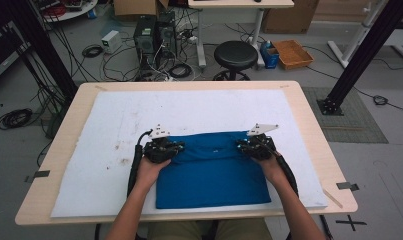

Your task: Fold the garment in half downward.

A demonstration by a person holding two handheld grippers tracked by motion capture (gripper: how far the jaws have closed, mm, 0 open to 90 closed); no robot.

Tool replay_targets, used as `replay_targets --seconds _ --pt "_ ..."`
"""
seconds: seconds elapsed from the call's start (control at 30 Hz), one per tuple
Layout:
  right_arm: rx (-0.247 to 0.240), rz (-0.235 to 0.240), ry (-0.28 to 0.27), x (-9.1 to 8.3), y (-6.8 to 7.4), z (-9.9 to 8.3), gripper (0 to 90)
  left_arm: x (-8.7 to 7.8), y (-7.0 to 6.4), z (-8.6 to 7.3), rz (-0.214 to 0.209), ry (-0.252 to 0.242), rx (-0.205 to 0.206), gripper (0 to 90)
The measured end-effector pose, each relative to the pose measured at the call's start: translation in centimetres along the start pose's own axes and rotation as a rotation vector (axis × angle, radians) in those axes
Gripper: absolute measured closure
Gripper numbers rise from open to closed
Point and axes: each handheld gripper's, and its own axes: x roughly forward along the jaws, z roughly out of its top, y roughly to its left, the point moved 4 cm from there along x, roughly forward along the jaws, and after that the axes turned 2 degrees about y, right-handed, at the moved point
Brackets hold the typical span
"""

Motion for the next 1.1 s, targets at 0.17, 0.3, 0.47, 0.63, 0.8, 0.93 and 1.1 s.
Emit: replay_targets --seconds 0.17,0.3,0.47,0.63,0.8,0.93,1.1 --pt "-0.036 0.038 -0.055 -1.4 0.7 -0.7 83.4 -1.5 -0.8 -0.9 -0.070 -0.028 0.032 86.8" --pt "-0.092 0.108 -0.071 -2.9 1.8 -1.9 82.9 -2.4 -2.2 -1.9 -0.151 -0.016 0.059 86.8" --pt "-0.145 0.206 -0.039 -4.5 3.1 -3.4 72.5 -4.1 -3.0 -3.1 -0.147 0.015 0.065 84.2" --pt "-0.096 0.176 -0.095 -6.8 3.0 -4.8 69.5 -5.7 -2.4 -3.9 -0.008 -0.017 -0.068 68.9" --pt "0.001 0.049 -0.130 -6.7 2.4 -4.2 71.4 -5.7 -1.8 -3.9 0.054 -0.036 -0.118 64.4" --pt "-0.030 0.052 -0.112 -4.3 4.0 -2.9 74.7 -5.6 -1.7 -3.9 0.050 -0.037 -0.135 63.8" --pt "-0.188 0.153 0.061 -3.3 6.3 -4.6 82.5 -6.1 -1.4 -3.8 0.055 -0.052 -0.153 63.2"
